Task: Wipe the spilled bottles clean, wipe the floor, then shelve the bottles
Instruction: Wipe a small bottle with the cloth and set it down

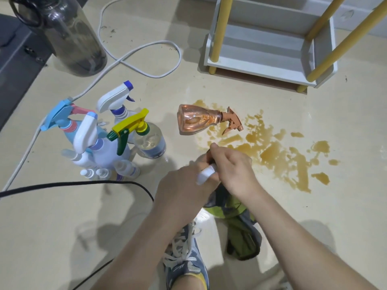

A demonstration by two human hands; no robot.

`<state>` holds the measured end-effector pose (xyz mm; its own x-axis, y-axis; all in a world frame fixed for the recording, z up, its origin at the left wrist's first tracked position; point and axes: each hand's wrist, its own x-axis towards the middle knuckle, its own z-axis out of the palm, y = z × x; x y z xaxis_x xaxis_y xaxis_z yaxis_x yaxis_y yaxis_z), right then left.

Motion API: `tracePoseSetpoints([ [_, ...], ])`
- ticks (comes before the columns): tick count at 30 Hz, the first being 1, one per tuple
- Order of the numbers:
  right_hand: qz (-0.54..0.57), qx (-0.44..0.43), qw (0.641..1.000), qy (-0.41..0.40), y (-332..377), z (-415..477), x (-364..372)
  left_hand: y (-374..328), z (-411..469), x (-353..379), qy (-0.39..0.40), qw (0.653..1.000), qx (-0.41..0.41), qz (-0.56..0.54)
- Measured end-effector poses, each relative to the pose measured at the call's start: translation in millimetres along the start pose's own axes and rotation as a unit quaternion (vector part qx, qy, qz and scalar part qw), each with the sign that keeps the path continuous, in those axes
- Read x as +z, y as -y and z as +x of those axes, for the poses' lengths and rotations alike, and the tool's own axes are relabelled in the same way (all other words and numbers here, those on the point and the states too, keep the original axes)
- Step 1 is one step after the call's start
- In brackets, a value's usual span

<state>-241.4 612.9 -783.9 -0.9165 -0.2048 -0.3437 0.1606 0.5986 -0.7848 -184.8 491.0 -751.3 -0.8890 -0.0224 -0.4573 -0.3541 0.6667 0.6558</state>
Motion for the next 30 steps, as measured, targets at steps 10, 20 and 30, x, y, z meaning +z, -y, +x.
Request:
tracePoseSetpoints([
  [10, 0.219, 0.031, 0.933, 0.286, -11, 5, -61, 36, 13, -17, -0.015, 0.972, -0.062, -0.224],
  [20, 0.049, -0.030, 0.953, 0.298, -22, -2, -25, 33, 9, -18, -0.014, 0.991, 0.035, -0.125],
  [30, -0.003, 0.080, 0.833, 0.547, -6, 17, -50, 36, 11, -15, 0.068, 0.985, 0.160, -0.016],
])
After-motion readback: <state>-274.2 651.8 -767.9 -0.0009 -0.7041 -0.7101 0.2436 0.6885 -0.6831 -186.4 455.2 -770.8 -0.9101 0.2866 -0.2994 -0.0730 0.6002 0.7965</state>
